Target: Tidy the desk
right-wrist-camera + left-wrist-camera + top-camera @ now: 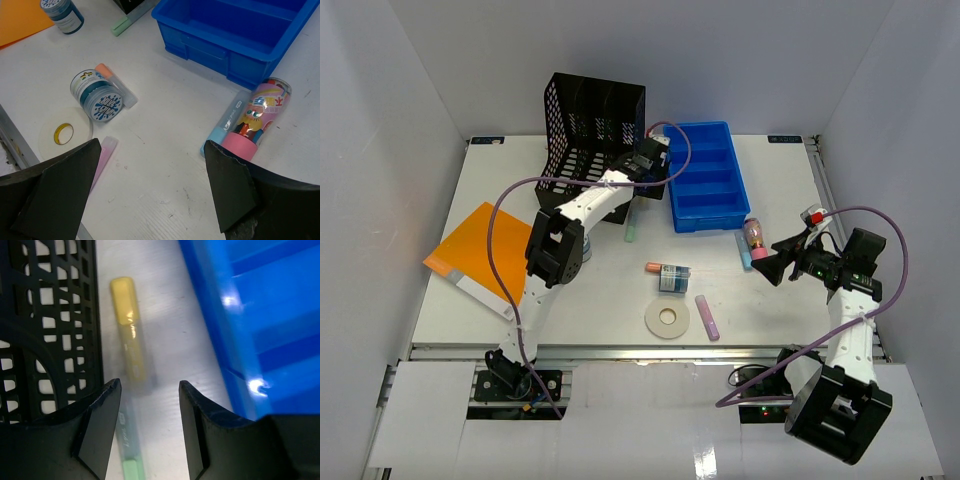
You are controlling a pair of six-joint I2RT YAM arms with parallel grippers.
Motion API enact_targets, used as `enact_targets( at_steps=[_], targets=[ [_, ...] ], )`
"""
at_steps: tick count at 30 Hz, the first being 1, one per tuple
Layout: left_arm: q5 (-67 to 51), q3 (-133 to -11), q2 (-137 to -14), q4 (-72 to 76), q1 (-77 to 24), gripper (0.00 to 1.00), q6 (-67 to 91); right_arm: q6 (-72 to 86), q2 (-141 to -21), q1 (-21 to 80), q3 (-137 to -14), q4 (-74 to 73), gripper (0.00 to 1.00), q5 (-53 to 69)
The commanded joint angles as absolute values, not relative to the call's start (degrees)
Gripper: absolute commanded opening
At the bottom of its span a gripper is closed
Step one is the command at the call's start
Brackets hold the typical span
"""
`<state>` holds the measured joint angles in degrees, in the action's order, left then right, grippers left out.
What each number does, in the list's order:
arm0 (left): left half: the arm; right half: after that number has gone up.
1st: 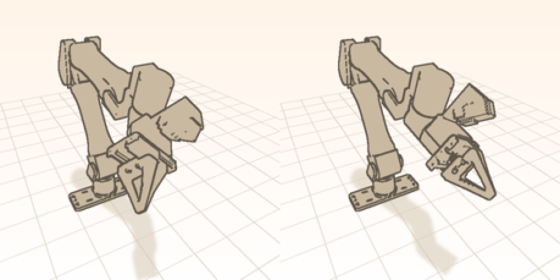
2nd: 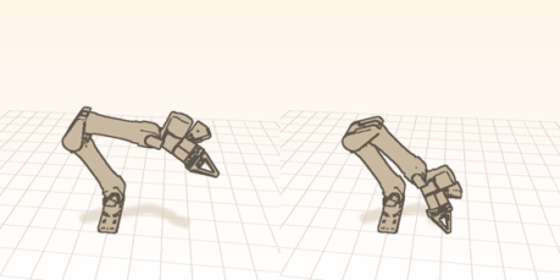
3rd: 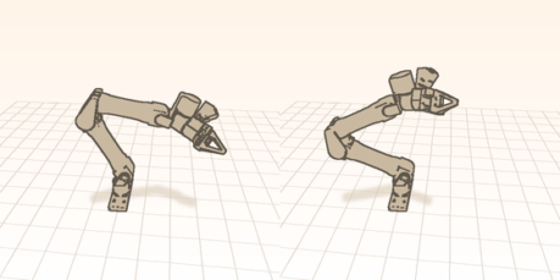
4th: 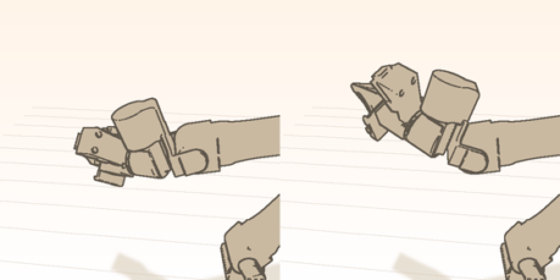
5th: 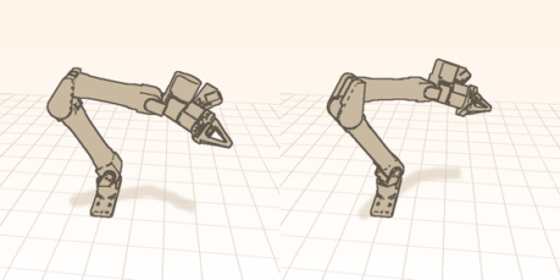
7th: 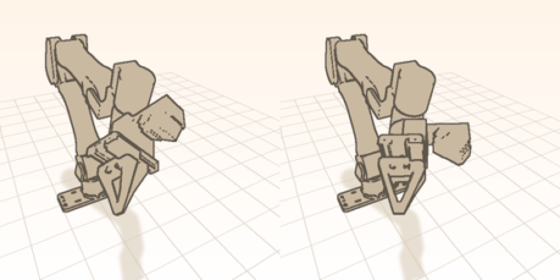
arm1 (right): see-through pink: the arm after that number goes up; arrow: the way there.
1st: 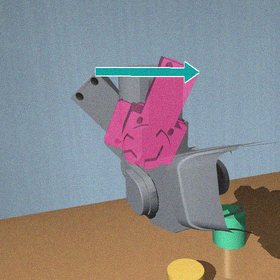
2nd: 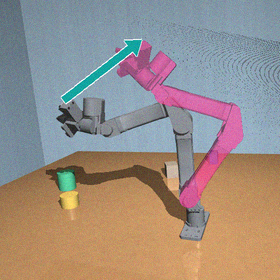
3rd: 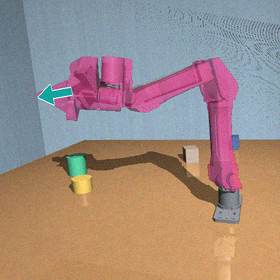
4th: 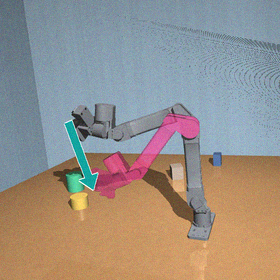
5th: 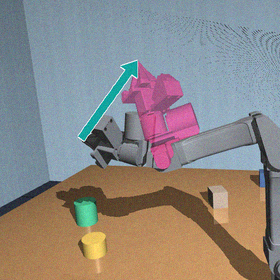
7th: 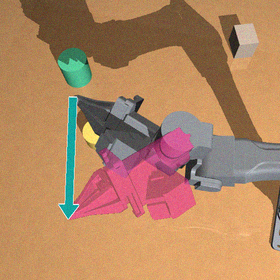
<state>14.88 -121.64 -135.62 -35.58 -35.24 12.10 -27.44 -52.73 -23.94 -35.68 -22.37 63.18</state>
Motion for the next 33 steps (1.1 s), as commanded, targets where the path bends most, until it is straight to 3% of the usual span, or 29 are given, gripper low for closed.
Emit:
enact_targets(
  at_steps=[1, 33],
  targets=[
    [12.7, -125.7, -137.6, -35.9, -33.3, 0.59, 12.3, -27.6, -53.2, -24.0, -35.2, -21.3, 0.90, 64.6],
    [9.6, -126.1, -142.6, -35.8, -32.2, 0.46, 13.0, -27.4, -53.7, -24.0, -35.2, -21.4, 0.90, 64.9]
  ],
)
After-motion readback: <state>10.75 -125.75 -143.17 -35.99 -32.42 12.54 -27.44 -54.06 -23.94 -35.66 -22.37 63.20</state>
